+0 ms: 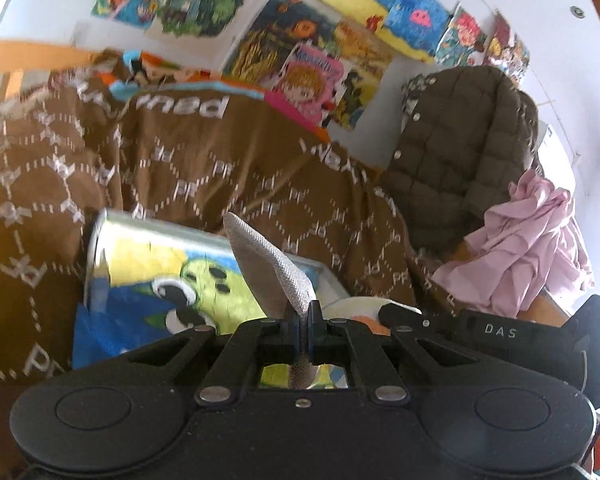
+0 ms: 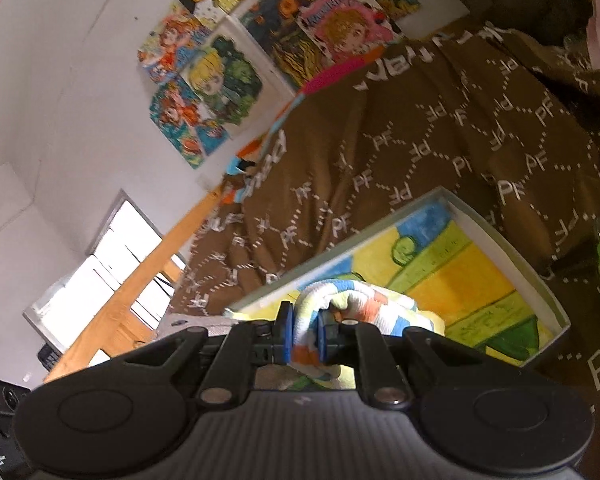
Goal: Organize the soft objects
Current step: 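Carry the pouch and towel into the grey tray and release both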
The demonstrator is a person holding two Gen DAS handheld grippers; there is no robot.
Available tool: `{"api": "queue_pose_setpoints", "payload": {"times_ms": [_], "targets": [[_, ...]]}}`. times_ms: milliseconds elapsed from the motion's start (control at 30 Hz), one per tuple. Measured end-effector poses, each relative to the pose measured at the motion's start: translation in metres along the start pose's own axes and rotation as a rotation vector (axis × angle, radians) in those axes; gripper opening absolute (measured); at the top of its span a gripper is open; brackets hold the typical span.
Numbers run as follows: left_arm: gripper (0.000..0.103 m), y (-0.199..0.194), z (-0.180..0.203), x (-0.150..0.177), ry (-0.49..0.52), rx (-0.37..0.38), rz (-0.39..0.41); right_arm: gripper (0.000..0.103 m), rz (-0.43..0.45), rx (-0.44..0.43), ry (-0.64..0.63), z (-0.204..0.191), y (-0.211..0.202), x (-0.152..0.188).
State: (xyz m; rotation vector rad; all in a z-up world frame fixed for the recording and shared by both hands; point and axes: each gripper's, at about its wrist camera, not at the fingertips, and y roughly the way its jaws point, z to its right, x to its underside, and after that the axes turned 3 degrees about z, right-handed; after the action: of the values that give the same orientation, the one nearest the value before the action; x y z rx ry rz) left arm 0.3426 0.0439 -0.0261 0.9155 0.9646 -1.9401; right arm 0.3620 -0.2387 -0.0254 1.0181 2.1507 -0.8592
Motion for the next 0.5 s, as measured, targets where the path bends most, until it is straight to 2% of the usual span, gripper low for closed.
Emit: {"api": "queue_pose_setpoints", "payload": {"times_ms": [200,400,467,500], "targets": [[0.003,0.016,-0.022,0.008,-0.079,-0.064,-0.073,0.017,-0.042,0.064,0.008,0.006,0.012,0.009],[0.006,0.022,-0.030,0.009,-0.103,-0.109,-0.121,0.022,-0.089,0.094,0.016,0.009,0.017,0.014],[0.013,0.023,-0.030,0.010,-0.102,-0.128,-0.137,0.026,-0.101,0.095,0.032,0.011,0.016,0.015],[0.020,0.022,-0.030,0.011,-0.104,-0.136,-0.144,0.030,-0.104,0.097,0.037,0.011,0.016,0.015]]}}
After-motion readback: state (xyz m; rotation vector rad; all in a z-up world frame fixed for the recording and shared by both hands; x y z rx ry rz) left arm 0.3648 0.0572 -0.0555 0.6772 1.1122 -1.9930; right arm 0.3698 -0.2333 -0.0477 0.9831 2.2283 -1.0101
